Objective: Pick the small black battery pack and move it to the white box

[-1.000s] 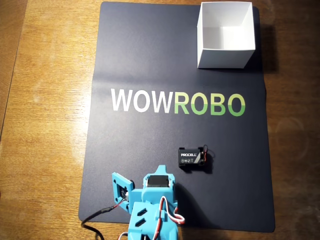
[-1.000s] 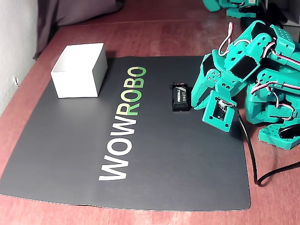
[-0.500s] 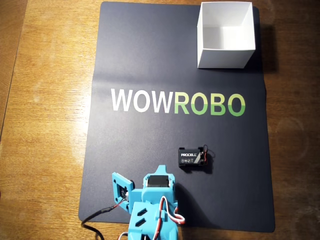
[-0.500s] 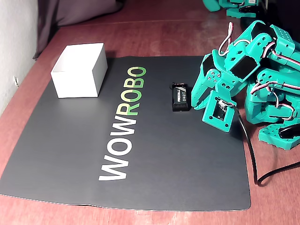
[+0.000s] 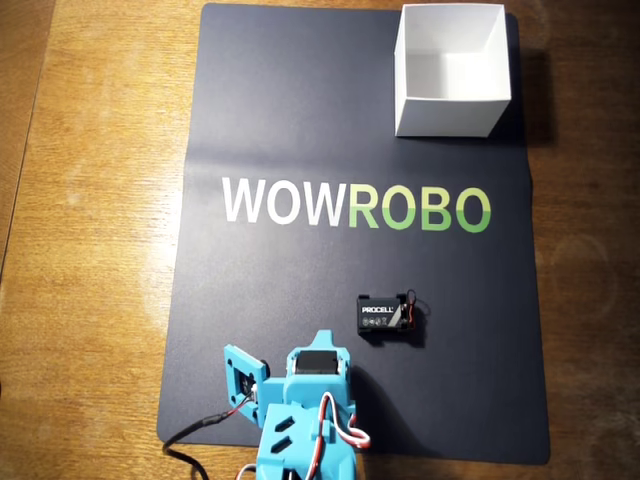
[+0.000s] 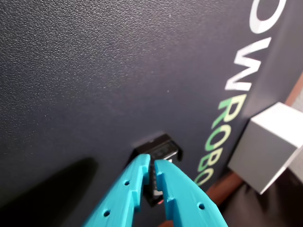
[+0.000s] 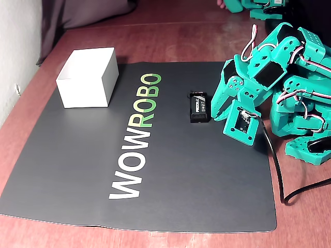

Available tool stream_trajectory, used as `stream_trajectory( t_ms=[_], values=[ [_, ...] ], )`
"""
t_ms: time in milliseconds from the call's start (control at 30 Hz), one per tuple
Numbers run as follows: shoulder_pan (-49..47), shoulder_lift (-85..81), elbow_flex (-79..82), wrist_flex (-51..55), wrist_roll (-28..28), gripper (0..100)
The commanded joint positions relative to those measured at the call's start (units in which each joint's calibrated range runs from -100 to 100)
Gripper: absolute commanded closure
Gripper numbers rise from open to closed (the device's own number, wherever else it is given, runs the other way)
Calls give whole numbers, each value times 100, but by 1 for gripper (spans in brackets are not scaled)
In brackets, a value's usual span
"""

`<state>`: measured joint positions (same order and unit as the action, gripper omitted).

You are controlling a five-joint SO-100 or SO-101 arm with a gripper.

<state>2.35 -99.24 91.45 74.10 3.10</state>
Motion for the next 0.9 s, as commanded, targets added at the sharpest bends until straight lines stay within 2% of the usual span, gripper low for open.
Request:
stream_trajectory(
  t_ms=[0,700,867],
  values=[
    [17,-6,2,40,19,99],
    [29,64,-615,75,24,99],
    [29,809,-987,-4,24,99]
  ],
)
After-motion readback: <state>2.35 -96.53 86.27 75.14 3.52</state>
